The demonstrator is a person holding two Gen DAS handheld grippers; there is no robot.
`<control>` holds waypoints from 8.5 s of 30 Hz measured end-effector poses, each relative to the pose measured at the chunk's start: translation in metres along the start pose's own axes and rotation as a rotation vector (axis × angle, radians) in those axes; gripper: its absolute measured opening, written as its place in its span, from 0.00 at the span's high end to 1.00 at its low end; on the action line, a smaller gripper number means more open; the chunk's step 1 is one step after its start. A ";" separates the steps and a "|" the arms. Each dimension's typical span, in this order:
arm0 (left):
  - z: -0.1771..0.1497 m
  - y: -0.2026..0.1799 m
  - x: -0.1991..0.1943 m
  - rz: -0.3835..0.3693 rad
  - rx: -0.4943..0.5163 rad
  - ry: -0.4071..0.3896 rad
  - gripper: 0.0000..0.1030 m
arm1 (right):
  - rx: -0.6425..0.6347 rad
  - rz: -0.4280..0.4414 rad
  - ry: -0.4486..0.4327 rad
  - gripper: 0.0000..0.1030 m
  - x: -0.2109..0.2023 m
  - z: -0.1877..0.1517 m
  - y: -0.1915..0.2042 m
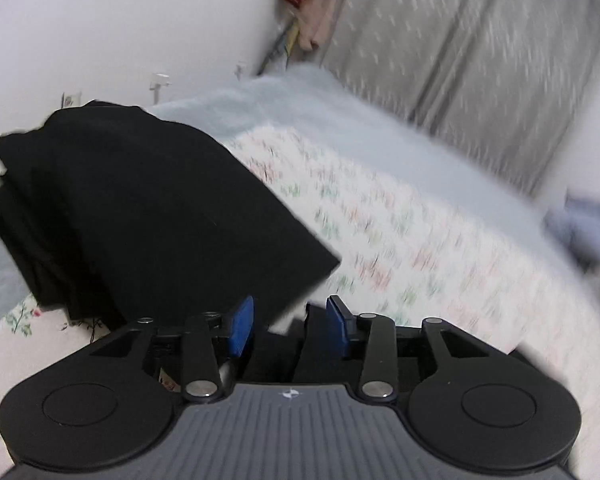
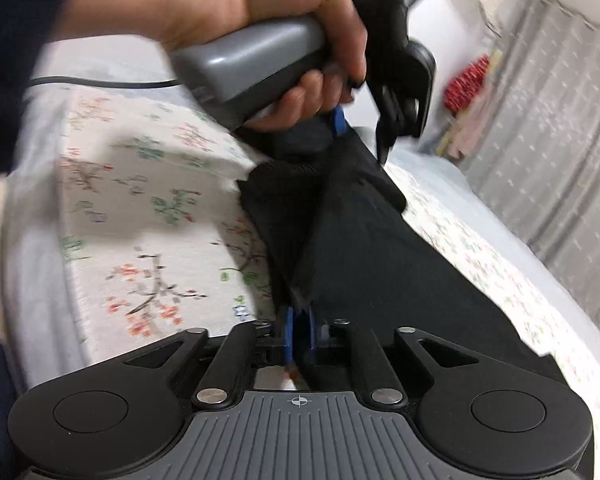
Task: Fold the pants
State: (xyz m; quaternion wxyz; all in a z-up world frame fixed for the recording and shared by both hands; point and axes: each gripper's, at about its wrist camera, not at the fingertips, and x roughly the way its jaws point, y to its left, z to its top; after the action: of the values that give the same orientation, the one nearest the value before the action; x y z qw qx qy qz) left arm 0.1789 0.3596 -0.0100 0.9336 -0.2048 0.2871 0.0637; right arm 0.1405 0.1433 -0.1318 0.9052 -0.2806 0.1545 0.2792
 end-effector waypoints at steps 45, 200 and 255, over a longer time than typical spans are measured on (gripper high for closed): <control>-0.122 -0.175 -0.030 -0.192 0.475 0.164 0.47 | 1.238 0.199 0.188 0.49 -0.177 -0.242 -0.285; -0.304 -0.643 0.044 -0.291 0.831 0.280 0.78 | 1.339 -0.219 -0.010 0.96 -0.376 -0.358 -0.318; -0.088 -0.248 0.064 -0.373 0.261 0.210 0.78 | 0.435 -0.054 0.068 0.97 -0.161 -0.074 -0.116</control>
State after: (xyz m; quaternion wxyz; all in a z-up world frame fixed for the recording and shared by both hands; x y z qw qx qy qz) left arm 0.2460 0.0976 -0.0263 0.9128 -0.1374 0.3456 -0.1691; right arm 0.0716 -0.0481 -0.0713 0.9458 -0.0921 0.2341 0.2052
